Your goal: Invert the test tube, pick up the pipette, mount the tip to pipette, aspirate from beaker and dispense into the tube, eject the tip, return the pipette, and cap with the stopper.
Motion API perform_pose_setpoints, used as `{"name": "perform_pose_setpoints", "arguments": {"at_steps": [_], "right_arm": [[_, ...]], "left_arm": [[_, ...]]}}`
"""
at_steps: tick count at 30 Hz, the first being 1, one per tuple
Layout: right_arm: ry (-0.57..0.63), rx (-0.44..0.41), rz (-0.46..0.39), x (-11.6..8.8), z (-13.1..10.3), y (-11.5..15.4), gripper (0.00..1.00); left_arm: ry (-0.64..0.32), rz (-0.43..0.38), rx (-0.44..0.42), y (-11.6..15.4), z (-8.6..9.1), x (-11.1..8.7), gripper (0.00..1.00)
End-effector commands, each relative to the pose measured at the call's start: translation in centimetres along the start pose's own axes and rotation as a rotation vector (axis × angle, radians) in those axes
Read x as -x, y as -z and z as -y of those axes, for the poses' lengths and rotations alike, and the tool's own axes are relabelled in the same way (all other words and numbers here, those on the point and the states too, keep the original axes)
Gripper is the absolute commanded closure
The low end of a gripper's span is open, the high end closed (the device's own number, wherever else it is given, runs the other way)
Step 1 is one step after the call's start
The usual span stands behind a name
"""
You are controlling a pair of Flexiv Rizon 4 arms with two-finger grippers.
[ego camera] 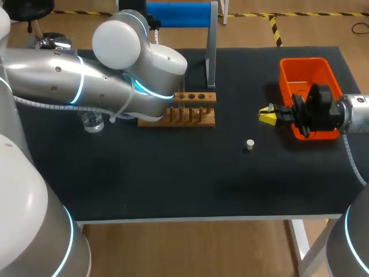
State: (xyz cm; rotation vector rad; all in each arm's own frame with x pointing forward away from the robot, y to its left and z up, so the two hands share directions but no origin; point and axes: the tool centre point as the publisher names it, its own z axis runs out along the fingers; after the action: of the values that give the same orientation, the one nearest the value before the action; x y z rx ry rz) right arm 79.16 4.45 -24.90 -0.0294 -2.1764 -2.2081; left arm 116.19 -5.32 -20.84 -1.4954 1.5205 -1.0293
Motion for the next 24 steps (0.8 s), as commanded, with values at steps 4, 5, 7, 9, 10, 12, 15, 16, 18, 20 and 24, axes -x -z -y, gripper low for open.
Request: {"name": "perform_pose_setpoints", "arguments": {"at_steps": [4,5,7,9,10,12,15,16,18,20,24], "right_arm": [[0.000,0.000,0.000,-0.10,-0.02,0.09,1.00],[0.000,0.000,0.000,-0.10,-0.02,0.09,1.00],[0.000,0.000,0.000,-0.10,-0.02,0.09,1.00],[0.000,0.000,0.000,-0.10,-0.02,0.09,1.00],[0.000,0.000,0.000,-0.10,-0.02,0.09,1.00],[0.000,0.000,0.000,-0.10,-0.02,0.09,1.00],[0.000,0.000,0.000,-0.10,-0.02,0.09,1.00],[0.000,0.000,0.000,-0.10,-0.02,0.09,1.00],[0.000,0.000,0.000,-0.10,-0.02,0.09,1.00],[0.000,0.000,0.000,-0.10,-0.02,0.09,1.00],[0.000,0.000,0.000,-0.10,-0.02,0.09,1.00]], "left_arm": [[0.003,0.000,-0.004,-0.50,-0.19,-0.15,0.52],[0.003,0.000,-0.004,-0.51,-0.20,-0.15,0.53],[0.004,0.001,-0.003,-0.55,-0.23,-0.15,0.53],[0.004,0.001,-0.002,-0.58,-0.25,-0.15,0.53],[0.005,0.001,-0.002,-0.60,-0.25,-0.15,0.53],[0.005,0.000,-0.002,-0.63,-0.26,-0.15,0.53],[0.007,0.000,-0.001,-0.69,-0.28,-0.13,0.53],[0.007,0.000,-0.001,-0.72,-0.30,-0.12,0.53],[0.006,0.000,0.000,-0.76,-0.33,-0.11,0.53],[0.007,0.000,0.001,-0.79,-0.36,-0.10,0.53],[0.009,0.001,0.002,-0.91,-0.42,-0.07,0.53]]}}
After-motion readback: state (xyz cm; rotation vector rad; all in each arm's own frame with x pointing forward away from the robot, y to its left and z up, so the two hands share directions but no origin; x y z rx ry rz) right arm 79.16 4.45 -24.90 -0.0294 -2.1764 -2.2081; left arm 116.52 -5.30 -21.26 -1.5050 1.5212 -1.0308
